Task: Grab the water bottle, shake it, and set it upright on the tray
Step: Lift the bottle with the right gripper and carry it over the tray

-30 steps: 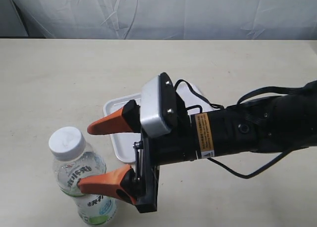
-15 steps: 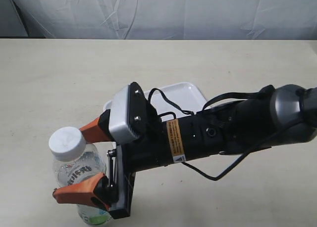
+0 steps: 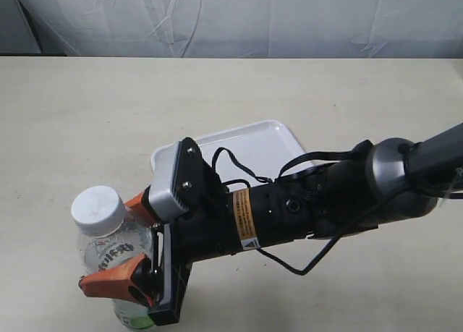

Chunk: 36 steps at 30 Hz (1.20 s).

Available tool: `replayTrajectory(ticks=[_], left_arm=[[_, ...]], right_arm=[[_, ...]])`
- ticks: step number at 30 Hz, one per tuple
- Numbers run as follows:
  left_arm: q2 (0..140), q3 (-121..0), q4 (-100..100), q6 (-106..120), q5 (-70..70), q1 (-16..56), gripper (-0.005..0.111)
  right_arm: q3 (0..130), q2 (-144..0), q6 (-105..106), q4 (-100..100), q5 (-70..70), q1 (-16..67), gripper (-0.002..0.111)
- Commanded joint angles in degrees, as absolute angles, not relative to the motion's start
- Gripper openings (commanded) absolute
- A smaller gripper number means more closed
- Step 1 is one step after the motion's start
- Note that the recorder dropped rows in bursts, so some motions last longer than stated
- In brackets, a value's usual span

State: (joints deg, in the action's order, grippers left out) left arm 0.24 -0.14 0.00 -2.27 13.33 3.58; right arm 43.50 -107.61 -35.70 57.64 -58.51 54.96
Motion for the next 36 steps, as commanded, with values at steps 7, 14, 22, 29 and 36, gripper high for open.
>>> replayTrajectory(ticks=[7,14,22,29,36], left_arm=[[0.0,0.0,0.0,-2.48,13.27,3.54,0.0],[0.0,0.0,0.0,-2.48,13.27,3.54,0.0],[0.0,0.0,0.0,-2.48,13.27,3.54,0.0],[0.0,0.0,0.0,-2.48,13.27,3.54,0.0],[0.0,0.0,0.0,-2.48,13.27,3.54,0.0]], right_arm=[[43.73,-106.7,-35.65,54.68,-60.81,55.04,0.001],[43.73,-95.55,-28.0,38.94,-53.77,51.47,-0.001],[43.73,-80.19,-6.81,12.58,-36.69,47.98,-0.001],[43.73,-84.99,-6.15,11.31,-10.52,47.98,-0.001],[43.73,-75.45,-6.04,11.46,-23.64,48.09,-0.001]])
